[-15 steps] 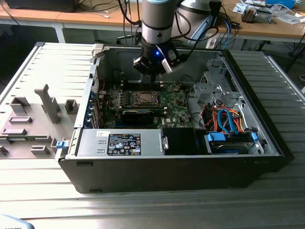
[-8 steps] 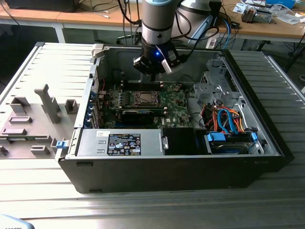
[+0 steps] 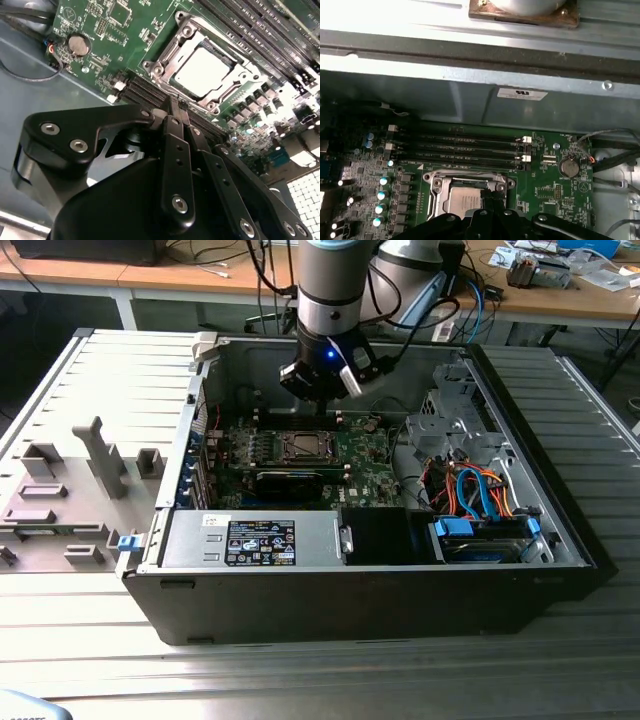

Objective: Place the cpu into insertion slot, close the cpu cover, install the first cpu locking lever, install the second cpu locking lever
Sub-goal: 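Install the second cpu locking lever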

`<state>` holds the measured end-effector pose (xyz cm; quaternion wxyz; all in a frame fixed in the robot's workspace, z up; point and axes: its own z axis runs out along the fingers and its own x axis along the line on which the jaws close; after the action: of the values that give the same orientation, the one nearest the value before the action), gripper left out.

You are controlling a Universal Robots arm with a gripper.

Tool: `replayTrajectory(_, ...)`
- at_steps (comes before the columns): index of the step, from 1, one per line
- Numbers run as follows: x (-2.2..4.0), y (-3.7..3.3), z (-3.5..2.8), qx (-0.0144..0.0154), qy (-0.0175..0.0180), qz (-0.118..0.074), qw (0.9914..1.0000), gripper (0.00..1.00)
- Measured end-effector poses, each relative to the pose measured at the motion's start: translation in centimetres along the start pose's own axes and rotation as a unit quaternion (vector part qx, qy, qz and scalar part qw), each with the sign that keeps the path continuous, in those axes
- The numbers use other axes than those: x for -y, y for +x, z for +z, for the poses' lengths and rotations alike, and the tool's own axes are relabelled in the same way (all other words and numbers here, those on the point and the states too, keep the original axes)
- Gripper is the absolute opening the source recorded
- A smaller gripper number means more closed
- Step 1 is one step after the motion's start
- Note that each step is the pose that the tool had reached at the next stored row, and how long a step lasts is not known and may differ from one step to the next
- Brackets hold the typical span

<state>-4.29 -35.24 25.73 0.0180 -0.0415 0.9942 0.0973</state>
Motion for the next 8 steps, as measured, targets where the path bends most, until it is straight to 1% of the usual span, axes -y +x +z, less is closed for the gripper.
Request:
replayTrajectory(2,1.76,0.14,-0.35,0.0001,0.0,0.0,1.0,0.11)
replayTrajectory(3,2.83,0.23,-0.56,0.0,0.0,0.0,1.0,0.11)
replayTrajectory(8,3.45,0.28,-0.69,0.0,0.0,0.0,1.0,0.11)
